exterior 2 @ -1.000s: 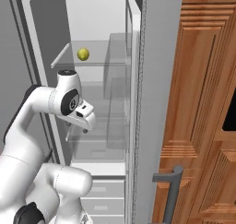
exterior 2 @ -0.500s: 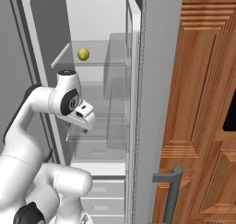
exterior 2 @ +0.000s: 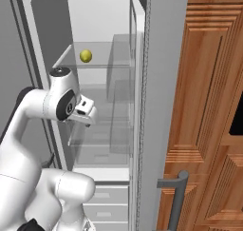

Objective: Retrieve a lemon from the fridge and place it on the cutting board with the fish.

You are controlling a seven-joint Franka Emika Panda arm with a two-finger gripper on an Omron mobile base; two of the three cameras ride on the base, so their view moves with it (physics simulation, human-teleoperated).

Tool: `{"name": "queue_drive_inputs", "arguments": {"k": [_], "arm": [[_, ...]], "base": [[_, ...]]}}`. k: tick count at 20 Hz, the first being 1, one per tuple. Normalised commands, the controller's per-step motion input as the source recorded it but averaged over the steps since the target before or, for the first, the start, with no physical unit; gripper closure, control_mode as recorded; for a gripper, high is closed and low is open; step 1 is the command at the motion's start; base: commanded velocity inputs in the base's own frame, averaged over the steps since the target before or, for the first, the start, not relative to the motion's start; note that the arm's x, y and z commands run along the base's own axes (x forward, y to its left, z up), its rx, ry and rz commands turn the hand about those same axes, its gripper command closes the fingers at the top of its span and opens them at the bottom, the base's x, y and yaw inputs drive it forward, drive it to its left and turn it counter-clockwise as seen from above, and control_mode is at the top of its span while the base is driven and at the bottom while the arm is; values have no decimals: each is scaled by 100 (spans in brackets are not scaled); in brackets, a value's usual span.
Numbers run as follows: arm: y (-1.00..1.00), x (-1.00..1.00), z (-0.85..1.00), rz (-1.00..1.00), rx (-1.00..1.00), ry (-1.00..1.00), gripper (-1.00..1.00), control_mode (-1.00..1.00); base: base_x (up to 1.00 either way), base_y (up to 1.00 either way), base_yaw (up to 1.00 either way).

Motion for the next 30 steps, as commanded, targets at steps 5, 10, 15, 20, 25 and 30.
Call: {"name": "queue_drive_inputs", "arguments": {"k": [5,10,15,20,25,30], "arm": [[-7,0,45,26,-5,-26,-100,-100],[-3,0,55,16,0,-16,-100,-100],[0,-3,60,10,-3,-17,-100,-100],[0,-2,64,4,-5,-11,-100,-100],[0,-11,58,0,-2,-9,-100,-100],[0,-2,36,0,0,-10,-100,-100]], "base": [[0,0,0],[0,0,0],[0,0,0],[0,0,0],[0,0,0],[0,0,0]]}}
